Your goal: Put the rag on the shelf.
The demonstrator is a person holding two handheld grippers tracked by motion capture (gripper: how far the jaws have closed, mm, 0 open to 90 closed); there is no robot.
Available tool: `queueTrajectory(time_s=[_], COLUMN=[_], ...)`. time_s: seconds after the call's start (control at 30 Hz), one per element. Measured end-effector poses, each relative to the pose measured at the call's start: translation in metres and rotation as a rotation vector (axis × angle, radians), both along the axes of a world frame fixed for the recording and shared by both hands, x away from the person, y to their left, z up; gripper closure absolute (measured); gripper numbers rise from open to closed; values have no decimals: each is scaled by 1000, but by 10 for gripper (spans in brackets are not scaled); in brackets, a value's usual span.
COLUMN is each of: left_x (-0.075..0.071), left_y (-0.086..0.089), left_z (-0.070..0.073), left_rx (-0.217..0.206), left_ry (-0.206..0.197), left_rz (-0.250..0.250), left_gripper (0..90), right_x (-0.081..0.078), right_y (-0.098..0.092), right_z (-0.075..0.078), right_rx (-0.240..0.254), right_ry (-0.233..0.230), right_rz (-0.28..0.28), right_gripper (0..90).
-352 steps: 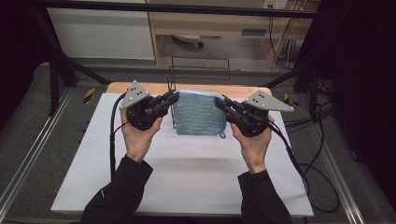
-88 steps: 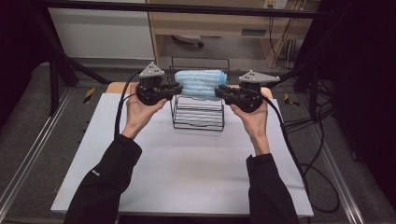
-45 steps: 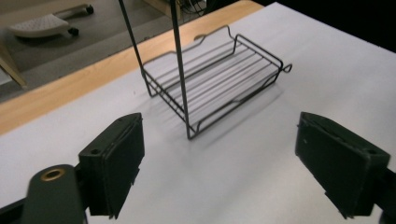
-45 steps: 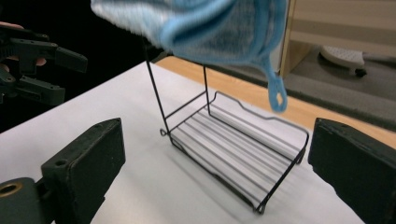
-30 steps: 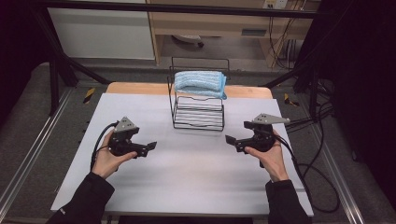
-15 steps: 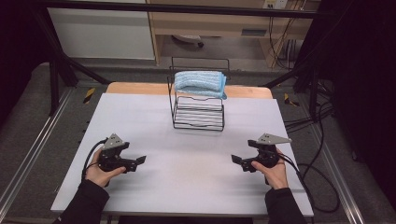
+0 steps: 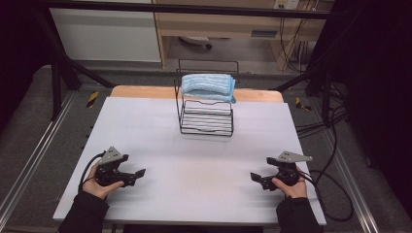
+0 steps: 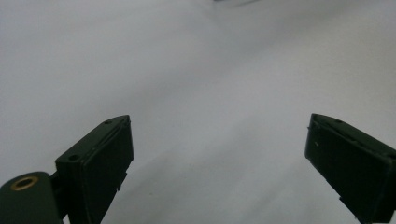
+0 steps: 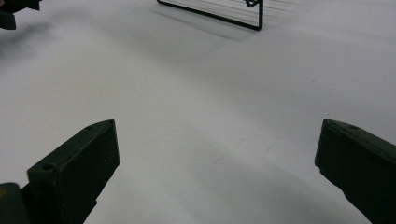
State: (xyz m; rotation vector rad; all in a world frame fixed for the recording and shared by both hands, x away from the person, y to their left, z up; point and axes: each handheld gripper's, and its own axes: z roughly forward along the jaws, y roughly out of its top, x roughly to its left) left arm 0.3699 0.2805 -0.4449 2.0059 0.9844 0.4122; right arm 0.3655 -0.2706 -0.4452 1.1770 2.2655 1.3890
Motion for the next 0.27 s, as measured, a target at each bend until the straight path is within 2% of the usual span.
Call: queueTrajectory(time_s=[0.27], left_x=[-1], left_y=[1], left_z=[-3], left_rx=[18], left_ry=[3], left_rz=[-8], left_gripper=[78], right_x=[-1], right_y=[0], right_z=[-1], right_rx=[-2], right_ry=[4], right_rz=[0], right_gripper=[6])
